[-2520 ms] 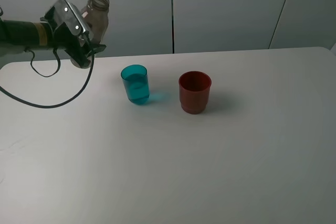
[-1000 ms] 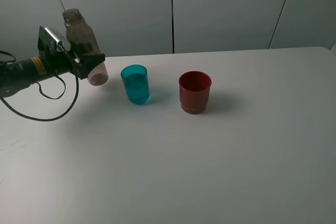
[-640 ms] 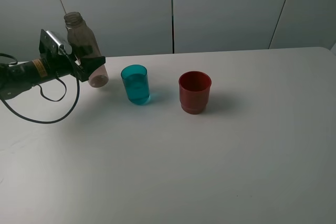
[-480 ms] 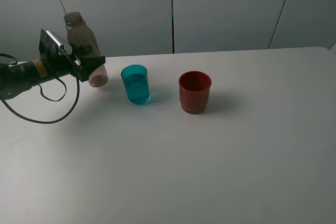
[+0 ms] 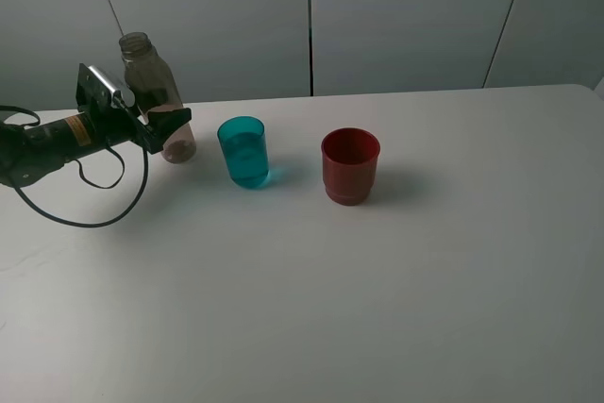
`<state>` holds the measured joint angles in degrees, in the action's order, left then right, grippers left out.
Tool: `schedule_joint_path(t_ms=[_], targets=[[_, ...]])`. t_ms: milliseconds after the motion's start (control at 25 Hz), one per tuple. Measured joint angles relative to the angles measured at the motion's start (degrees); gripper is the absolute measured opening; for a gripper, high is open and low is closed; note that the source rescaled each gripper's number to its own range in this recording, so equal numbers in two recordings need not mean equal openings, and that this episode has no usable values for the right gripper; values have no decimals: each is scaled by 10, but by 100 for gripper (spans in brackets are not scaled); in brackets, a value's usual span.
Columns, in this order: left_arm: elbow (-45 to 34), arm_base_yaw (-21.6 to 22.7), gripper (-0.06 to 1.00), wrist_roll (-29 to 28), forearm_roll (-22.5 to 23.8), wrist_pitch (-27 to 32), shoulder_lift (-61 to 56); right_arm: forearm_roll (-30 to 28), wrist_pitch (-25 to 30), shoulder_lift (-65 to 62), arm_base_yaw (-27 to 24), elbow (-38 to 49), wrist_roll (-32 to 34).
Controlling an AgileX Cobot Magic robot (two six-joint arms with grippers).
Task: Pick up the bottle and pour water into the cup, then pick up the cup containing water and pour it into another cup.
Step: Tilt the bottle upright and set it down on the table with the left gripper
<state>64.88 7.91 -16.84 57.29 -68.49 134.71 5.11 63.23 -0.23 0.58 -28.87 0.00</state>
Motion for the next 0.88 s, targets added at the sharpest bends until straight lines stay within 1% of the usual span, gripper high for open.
schedule_joint_path(t_ms=[280,560,600,640,680,720,760,840,880], targets=[[0,0,0,-5,-7,-5,4,0,0,0,0,0,0],[0,0,0,-5,13,-9,4,0,0,0,0,0,0],[0,0,16,-6,14,-9,4,0,0,0,0,0,0],[0,0,59,-7,15,-9,4,0,0,0,0,0,0],[0,0,80,-9,15,-9,4,0,0,0,0,0,0],[0,0,88,-10,15,-9,4,0,0,0,0,0,0],[0,0,92,-12,15,-9,4,0,0,0,0,0,0],[0,0,96,-16,16,-9,4,0,0,0,0,0,0],[0,0,96,-18,17,-9,4,0,0,0,0,0,0]])
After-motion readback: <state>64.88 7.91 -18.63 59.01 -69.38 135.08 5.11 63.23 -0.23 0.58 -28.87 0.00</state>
